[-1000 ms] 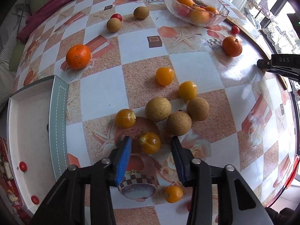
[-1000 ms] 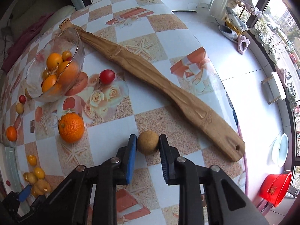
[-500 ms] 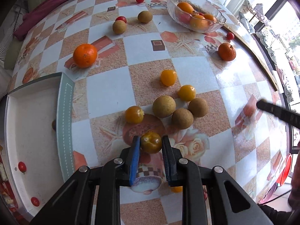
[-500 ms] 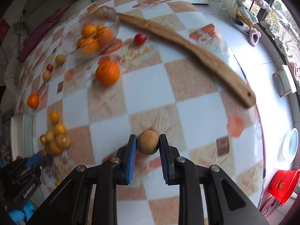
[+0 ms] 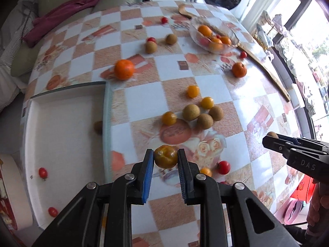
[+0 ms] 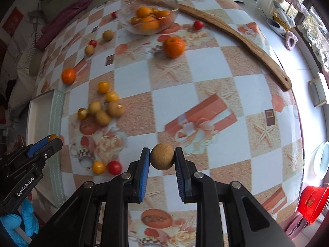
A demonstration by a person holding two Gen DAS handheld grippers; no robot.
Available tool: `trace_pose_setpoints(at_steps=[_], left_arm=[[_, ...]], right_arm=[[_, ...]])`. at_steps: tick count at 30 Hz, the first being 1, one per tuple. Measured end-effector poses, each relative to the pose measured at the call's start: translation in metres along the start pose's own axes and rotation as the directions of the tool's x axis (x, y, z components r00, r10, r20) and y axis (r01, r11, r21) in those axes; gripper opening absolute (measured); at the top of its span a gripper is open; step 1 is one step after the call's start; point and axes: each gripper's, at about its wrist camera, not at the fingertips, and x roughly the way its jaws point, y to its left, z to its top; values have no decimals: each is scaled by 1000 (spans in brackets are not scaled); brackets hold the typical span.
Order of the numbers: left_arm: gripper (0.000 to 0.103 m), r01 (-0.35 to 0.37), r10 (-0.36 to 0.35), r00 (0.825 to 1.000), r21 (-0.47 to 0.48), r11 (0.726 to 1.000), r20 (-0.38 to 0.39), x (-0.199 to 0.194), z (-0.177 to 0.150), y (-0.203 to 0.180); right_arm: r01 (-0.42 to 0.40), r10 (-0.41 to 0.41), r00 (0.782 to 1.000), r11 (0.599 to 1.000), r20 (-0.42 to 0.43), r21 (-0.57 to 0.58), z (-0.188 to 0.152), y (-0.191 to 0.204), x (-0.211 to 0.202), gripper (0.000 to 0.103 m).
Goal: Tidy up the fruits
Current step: 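Carry the kiwi and yellow tomato into the white tray and open both tools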
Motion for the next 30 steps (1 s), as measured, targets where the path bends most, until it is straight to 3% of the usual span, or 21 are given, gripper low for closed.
trace_pose_setpoints(at_steps=[14,21,30], left_arm=[[25,-68,75,997,-181,981,32,-34,-40,108],[25,-120,118,993,-228,966,-21,-19,-67,151],[25,-140,125,989,-246,959,-72,9,-83,173]], right_arm=[[-64,61,998,977,-19,-205,1,127,-1,26],[-111,99,993,952,-58,-285,5,188,12,26],[-156,115,984,922,-134,-354,16,257,53,26]])
